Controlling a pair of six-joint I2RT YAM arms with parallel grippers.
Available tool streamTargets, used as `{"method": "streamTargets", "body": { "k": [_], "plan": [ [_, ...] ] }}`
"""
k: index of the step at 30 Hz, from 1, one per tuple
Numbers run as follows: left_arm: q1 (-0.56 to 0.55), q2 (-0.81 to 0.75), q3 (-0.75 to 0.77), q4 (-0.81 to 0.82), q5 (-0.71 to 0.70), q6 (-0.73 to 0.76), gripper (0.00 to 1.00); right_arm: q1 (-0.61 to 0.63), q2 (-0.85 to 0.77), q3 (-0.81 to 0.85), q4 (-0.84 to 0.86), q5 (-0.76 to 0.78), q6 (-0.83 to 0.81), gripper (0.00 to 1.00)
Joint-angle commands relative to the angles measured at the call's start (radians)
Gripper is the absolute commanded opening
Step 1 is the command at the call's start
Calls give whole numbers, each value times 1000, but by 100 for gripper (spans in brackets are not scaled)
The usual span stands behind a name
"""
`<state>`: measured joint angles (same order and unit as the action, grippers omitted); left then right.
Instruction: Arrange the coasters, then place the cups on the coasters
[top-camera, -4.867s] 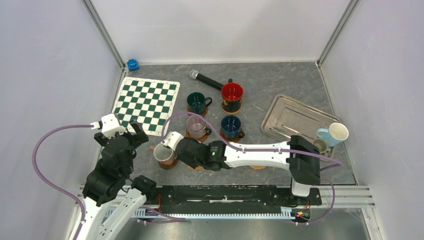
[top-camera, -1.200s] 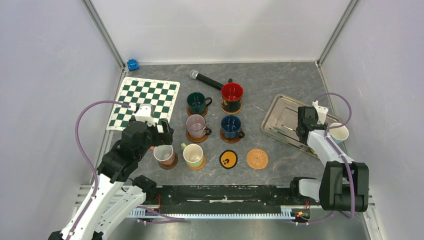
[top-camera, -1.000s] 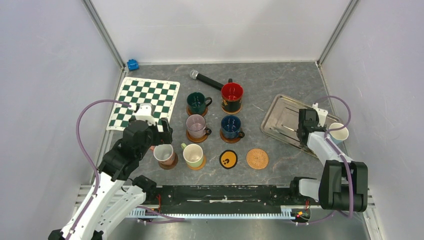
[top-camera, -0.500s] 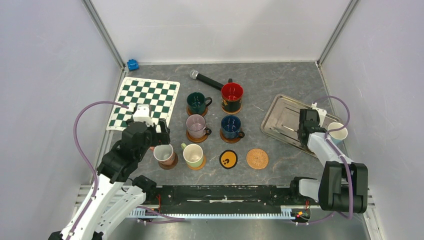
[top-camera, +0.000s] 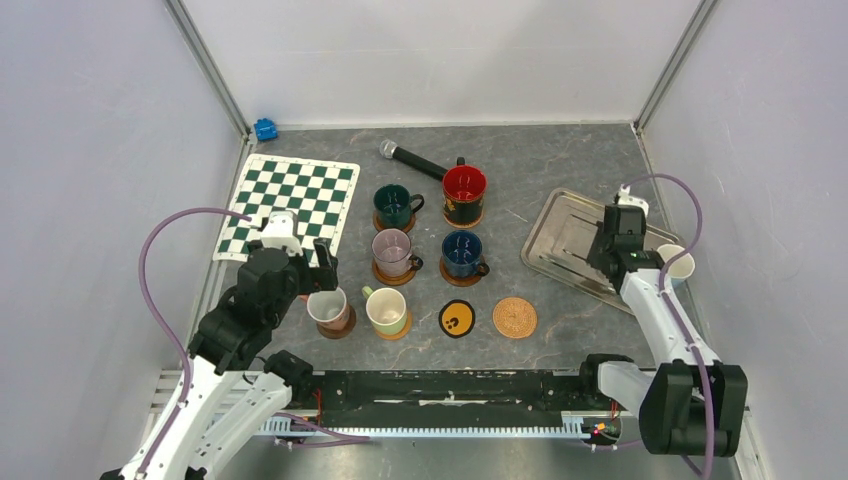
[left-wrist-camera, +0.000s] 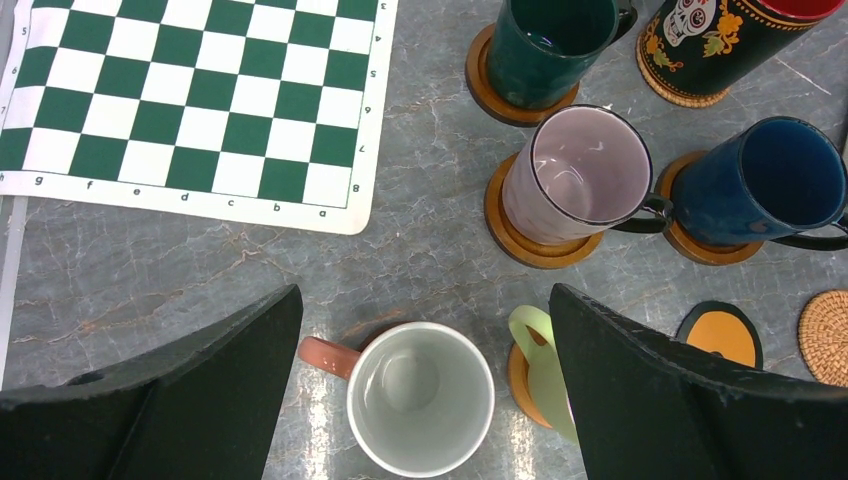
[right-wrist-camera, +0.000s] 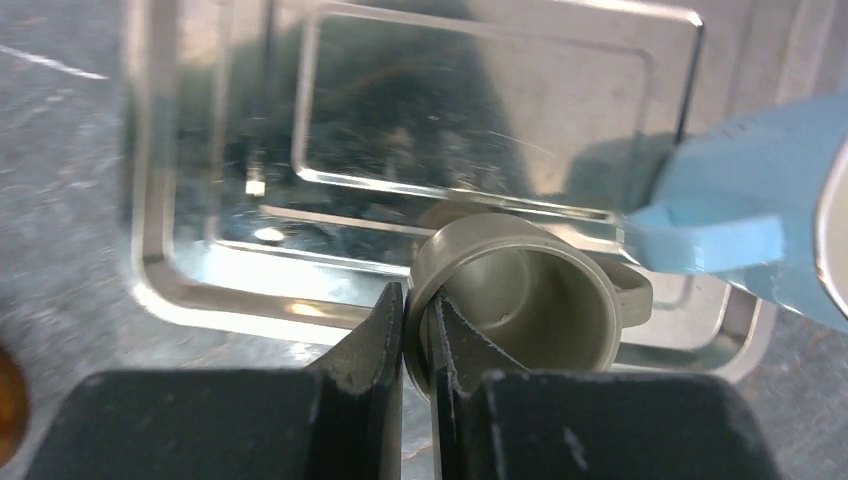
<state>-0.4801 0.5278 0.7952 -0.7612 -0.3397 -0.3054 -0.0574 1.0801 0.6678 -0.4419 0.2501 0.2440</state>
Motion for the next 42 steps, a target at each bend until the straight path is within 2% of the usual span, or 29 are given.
{"method": "streamTargets", "body": {
  "k": [1,11,17,22,31,42],
  "plan": [
    [-4,-7,16,35,-3,17,100,76,-34,104,-15,-62,-11,0],
    [-3,-23,17,36,4,23,100,395,-54,190,-139,46,33,0],
    [-3,-23,15,38,2,22,100,591,-103,126,-164,67,151,0],
    [-3,-19,11,46,1,22,100,813,-73,86,-138,134,258,0],
    [-3,-34,12,45,-5,23,100,1140,128,159,-71,242,394,0],
    [-3,-49,12,43,-19,22,100,1296,378,347,-58,261,391,0]
  ]
}}
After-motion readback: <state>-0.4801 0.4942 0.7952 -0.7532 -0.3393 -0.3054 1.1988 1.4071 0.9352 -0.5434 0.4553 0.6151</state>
